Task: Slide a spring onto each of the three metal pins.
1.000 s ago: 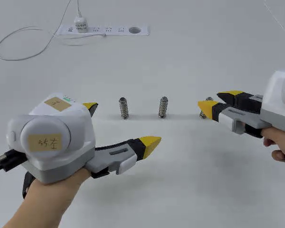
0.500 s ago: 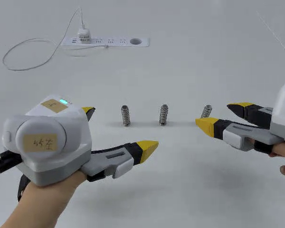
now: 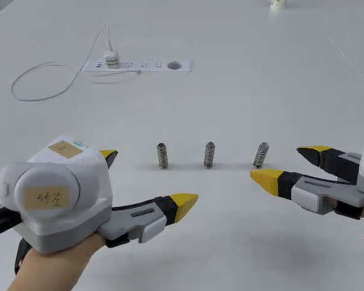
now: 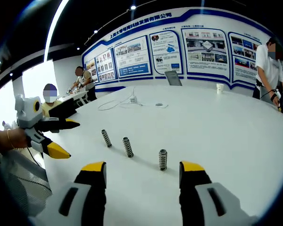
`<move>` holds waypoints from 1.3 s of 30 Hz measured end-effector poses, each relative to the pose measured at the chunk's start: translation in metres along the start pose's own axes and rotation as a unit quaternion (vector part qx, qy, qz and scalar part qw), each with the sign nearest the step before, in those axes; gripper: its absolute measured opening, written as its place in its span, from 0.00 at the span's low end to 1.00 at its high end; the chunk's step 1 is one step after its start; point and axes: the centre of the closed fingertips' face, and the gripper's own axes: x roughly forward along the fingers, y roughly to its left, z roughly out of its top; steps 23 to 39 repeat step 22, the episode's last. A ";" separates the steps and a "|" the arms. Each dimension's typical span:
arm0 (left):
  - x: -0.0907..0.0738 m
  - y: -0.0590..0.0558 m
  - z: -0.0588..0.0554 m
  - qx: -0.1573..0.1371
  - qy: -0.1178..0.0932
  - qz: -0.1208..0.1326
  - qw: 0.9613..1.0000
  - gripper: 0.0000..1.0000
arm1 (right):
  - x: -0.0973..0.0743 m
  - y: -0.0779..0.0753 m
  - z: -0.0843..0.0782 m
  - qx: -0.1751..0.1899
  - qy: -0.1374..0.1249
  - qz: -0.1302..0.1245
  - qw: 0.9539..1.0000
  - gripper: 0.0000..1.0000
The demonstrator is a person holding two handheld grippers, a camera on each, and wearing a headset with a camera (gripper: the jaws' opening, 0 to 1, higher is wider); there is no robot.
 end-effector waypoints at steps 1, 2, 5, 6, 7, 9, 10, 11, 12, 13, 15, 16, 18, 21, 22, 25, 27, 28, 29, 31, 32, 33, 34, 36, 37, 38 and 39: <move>-0.001 0.000 0.000 0.000 0.001 0.001 1.000 0.91 | -0.001 0.001 0.000 0.000 0.000 0.001 1.000 0.64; -0.002 0.000 -0.001 0.000 0.003 0.002 1.000 0.90 | -0.002 0.002 -0.001 0.000 0.000 0.000 1.000 0.64; -0.005 0.000 -0.002 -0.003 0.005 0.003 1.000 0.90 | -0.004 0.004 -0.004 0.001 0.000 0.003 1.000 0.65; -0.005 0.000 -0.002 -0.003 0.005 0.003 1.000 0.90 | -0.004 0.005 -0.004 0.000 -0.001 0.004 1.000 0.65; -0.006 0.000 -0.003 -0.004 0.006 0.004 1.000 0.90 | -0.005 0.006 -0.005 -0.003 0.000 0.004 1.000 0.66; -0.008 0.000 -0.004 -0.003 0.009 0.005 1.000 0.90 | -0.006 0.007 -0.006 -0.007 0.002 0.005 1.000 0.66; -0.008 0.001 -0.004 -0.003 0.011 0.007 1.000 0.90 | -0.006 0.007 -0.006 -0.009 0.003 0.005 1.000 0.66; -0.009 0.001 -0.004 -0.001 0.011 0.008 1.000 0.90 | -0.007 0.007 -0.007 -0.010 0.003 0.004 1.000 0.66; -0.009 0.001 -0.005 0.000 0.012 0.008 1.000 0.90 | -0.007 0.008 -0.007 -0.012 0.003 0.004 1.000 0.67; -0.010 0.001 -0.005 -0.001 0.013 0.008 1.000 0.90 | -0.007 0.008 -0.007 -0.012 0.002 0.004 1.000 0.67; -0.011 0.001 -0.005 -0.002 0.013 0.008 1.000 0.90 | -0.008 0.008 -0.007 -0.011 0.002 0.004 1.000 0.67; -0.011 0.001 -0.005 -0.001 0.013 0.010 1.000 0.90 | -0.008 0.008 -0.007 -0.011 0.002 0.004 1.000 0.67; -0.012 0.001 -0.005 -0.001 0.014 0.010 1.000 0.90 | -0.008 0.009 -0.008 -0.010 0.002 0.004 1.000 0.67; -0.012 0.001 -0.006 0.001 0.015 0.010 1.000 0.90 | -0.009 0.009 -0.008 -0.008 0.001 0.005 1.000 0.67; -0.012 0.001 -0.007 0.001 0.015 0.010 1.000 0.90 | -0.009 0.009 -0.008 -0.008 0.000 0.005 1.000 0.67; -0.012 0.001 -0.007 0.001 0.015 0.010 1.000 0.90 | -0.009 0.009 -0.008 -0.008 0.000 0.005 1.000 0.67; -0.012 0.001 -0.007 0.001 0.015 0.010 1.000 0.90 | -0.009 0.009 -0.008 -0.008 0.000 0.005 1.000 0.67; -0.012 0.001 -0.007 0.001 0.015 0.010 1.000 0.90 | -0.009 0.009 -0.008 -0.008 0.000 0.005 1.000 0.67; -0.012 0.001 -0.007 0.001 0.015 0.010 1.000 0.90 | -0.009 0.009 -0.008 -0.008 0.000 0.005 1.000 0.67; -0.012 0.001 -0.007 0.001 0.015 0.010 1.000 0.90 | -0.009 0.009 -0.008 -0.008 0.000 0.005 1.000 0.67; -0.012 0.001 -0.007 0.001 0.015 0.010 1.000 0.90 | -0.009 0.009 -0.008 -0.008 0.000 0.005 1.000 0.67; -0.012 0.001 -0.007 0.001 0.015 0.010 1.000 0.90 | -0.009 0.009 -0.008 -0.008 0.000 0.005 1.000 0.67; -0.012 0.001 -0.007 0.001 0.015 0.010 1.000 0.90 | -0.009 0.009 -0.008 -0.008 0.000 0.005 1.000 0.67; -0.012 0.001 -0.007 0.001 0.015 0.010 1.000 0.90 | -0.009 0.009 -0.008 -0.008 0.000 0.005 1.000 0.67; -0.012 0.001 -0.007 0.001 0.015 0.010 1.000 0.90 | -0.009 0.009 -0.008 -0.008 0.000 0.005 1.000 0.67; -0.012 0.001 -0.007 0.001 0.015 0.010 1.000 0.90 | -0.009 0.009 -0.008 -0.008 0.000 0.005 1.000 0.67; -0.012 0.001 -0.007 0.001 0.015 0.010 1.000 0.90 | -0.009 0.009 -0.008 -0.008 0.000 0.005 1.000 0.67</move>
